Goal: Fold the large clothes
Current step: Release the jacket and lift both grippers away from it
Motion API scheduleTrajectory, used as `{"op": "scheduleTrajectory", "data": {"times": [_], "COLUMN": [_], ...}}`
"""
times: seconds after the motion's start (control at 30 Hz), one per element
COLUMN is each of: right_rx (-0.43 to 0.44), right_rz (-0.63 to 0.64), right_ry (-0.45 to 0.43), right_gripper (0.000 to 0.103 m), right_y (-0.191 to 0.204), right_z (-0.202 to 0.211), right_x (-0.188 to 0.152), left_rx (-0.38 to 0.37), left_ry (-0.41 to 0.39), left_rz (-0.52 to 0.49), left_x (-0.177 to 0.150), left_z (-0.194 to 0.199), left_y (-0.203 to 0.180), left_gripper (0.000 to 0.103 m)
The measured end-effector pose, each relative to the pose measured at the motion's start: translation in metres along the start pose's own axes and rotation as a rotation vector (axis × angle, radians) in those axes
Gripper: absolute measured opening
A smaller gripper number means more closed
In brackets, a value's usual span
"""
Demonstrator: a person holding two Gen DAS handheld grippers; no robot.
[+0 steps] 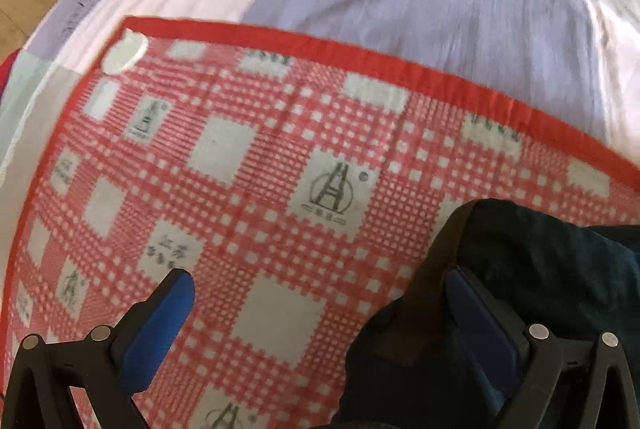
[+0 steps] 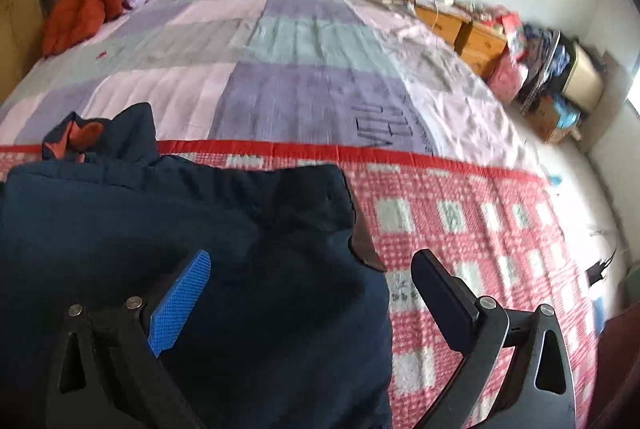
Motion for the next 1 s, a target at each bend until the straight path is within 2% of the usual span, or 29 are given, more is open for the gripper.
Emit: {"op": "scheduleTrajectory", "data": {"times": [0.17,0.3,0.37,0.47,0.53,0.6,0.67,0.77,0.9,1.0], "right_rx": [0.042,0.084,0.059,0.013,-0.056,-0.111,-0.106,-0.068,0.055,0.131], "right_rz": [-0.089,-0.011,0.029,-0.051,-0.178,-0.258,-0.273,-0.219,-0.147,-0.110], "right_ry": [-0.026,-0.046,-0.009,0.079,0.121,0.133,0.130,0.115,0.116,0.112], "right_gripper": [0.102,0.102,0.102,0.102,0.102,0.102,0.102,0.102,0.102,0.102], "right_y": [-0.015,0.002,0.006,-0.018,-0.053,-0.079,-0.085,-0.067,-0.008,0.036], "right_z": [0.024,0.055,0.059,0.056,0.067,0.093,0.123,0.188,0.278,0.333], "right_x": [-0.010,-0.041,-0.065,-0.101,-0.124,-0.144,-0.159,-0.178,-0.192,-0.197], "left_rx": [-0.062,-0.140,-0.132,-0.059,-0.060,-0.063,-0.079,-0.081,-0.082,-0.145], "left_ry": [-0.155,-0.250,-0.234,-0.146,-0.085,-0.057,-0.047,-0.065,-0.135,-0.168], "left_rz": [-0.117,-0.193,-0.238,-0.257,-0.194,-0.132,-0.095,-0.112,-0.209,-0.252], "left_x": [-0.039,-0.091,-0.121,-0.155,-0.174,-0.194,-0.217,-0.247,-0.287,-0.309], "left_z": [0.059,0.108,0.110,0.096,0.097,0.114,0.144,0.194,0.282,0.345], "left_y": [0.001,0.000,0.004,0.024,0.047,0.068,0.087,0.090,0.072,0.054], "left_gripper": [0.103,0.103,0.103,0.103,0.103,0.103,0.103,0.103,0.103,0.103]}}
Point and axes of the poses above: each gripper's, at about its wrist camera, not at the fingertips, and z roughly against the way its jaws point, y to its left, x to its top, the point moved 2 cm from there along -z, roughly the way its jaws point, and after that the axes turned 1 degree about y, right-handed, at the moved point
